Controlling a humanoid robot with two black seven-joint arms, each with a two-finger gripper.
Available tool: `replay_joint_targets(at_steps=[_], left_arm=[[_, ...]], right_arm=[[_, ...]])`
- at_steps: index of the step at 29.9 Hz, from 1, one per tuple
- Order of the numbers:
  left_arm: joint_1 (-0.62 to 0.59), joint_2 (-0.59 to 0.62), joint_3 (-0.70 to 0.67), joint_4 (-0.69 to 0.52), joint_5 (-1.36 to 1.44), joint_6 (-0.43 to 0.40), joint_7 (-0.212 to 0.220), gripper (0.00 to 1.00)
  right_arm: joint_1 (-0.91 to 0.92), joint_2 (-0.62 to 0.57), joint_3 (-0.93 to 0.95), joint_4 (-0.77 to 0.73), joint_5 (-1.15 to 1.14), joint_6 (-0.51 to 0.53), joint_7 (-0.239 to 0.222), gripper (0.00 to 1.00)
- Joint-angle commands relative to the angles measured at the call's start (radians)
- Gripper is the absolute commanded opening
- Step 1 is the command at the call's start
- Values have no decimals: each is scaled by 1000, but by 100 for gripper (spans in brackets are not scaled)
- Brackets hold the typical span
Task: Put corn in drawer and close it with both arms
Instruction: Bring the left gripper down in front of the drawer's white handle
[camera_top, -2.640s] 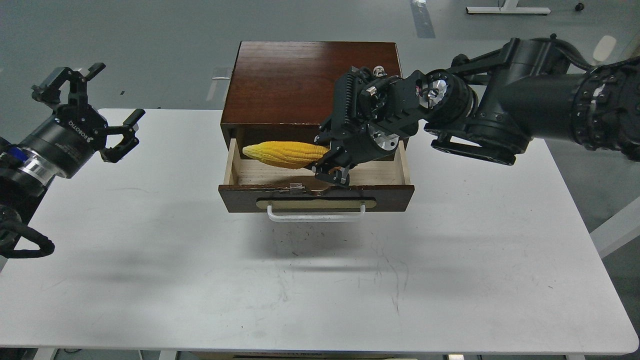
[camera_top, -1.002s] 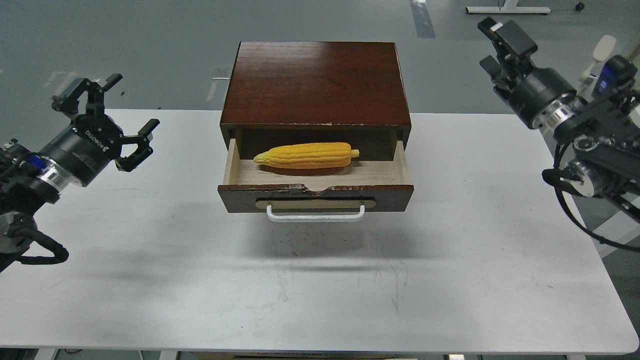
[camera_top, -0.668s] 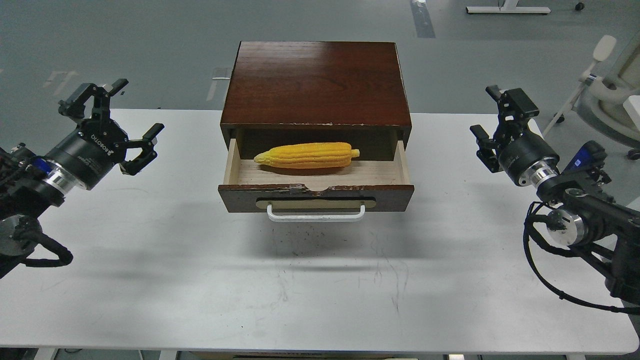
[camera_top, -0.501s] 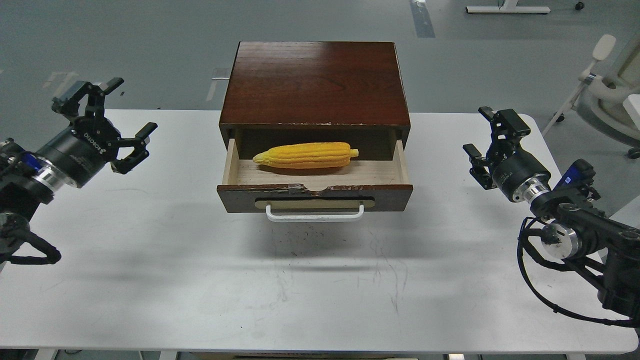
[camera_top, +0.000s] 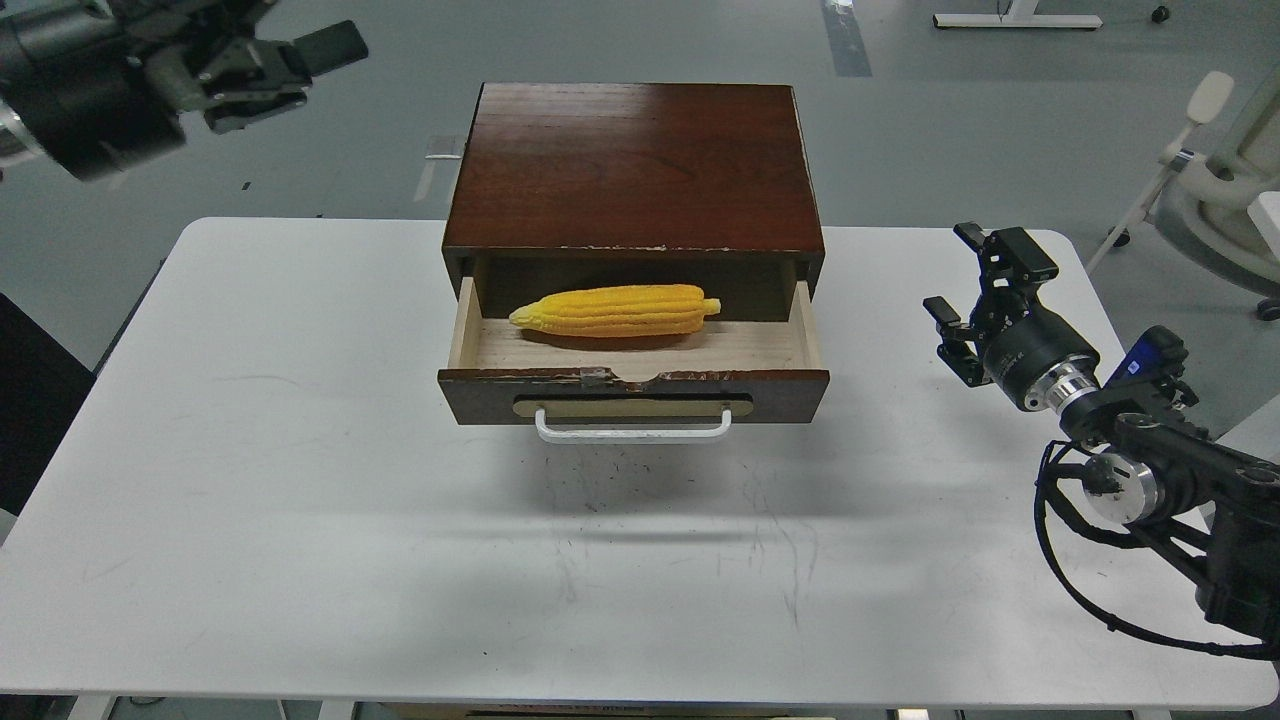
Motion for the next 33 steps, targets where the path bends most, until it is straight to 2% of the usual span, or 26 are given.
replay_joint_targets(at_steps=[1,3,8,11,13,15,16,22,23,27,29,33], left_arm=[[-2,-42,16,-164,297,0,0,100],[21,-80,35,-186,427,0,0,100],[92,-143,131,-186,529,0,0,96],[140,-163,170,-186,529,0,0,83],[181,-178,180,-186,530,0,0,61],[247,-204,182,-186,530,0,0,7],[265,-209,182,-186,530,0,0,0],[449,-240,180,-186,527,0,0,0],[483,-249,180,-184,526,32,0,0],[540,-279,171,-161,513,90,0,0],[557,-310,167,-113,503,122,0,0],[557,-336,162,-66,449,141,0,0]], right_arm=[[-2,-3,-1,0,0,-2,0,97],[-2,-3,0,0,0,-2,0,97],[-12,-4,0,0,0,-2,0,97],[-15,-6,-1,-2,0,-2,0,97],[-19,-7,-1,-5,0,-2,0,97],[-24,-6,-1,-14,0,-2,0,97],[-25,-7,-3,-14,0,-2,0,97],[-30,-7,-3,-15,0,-2,0,97],[-30,-7,-3,-15,0,-2,0,97],[-32,-7,-3,-15,0,-2,0,97],[-32,-7,-3,-15,0,-2,0,97],[-33,-7,-4,-15,0,-2,0,97]])
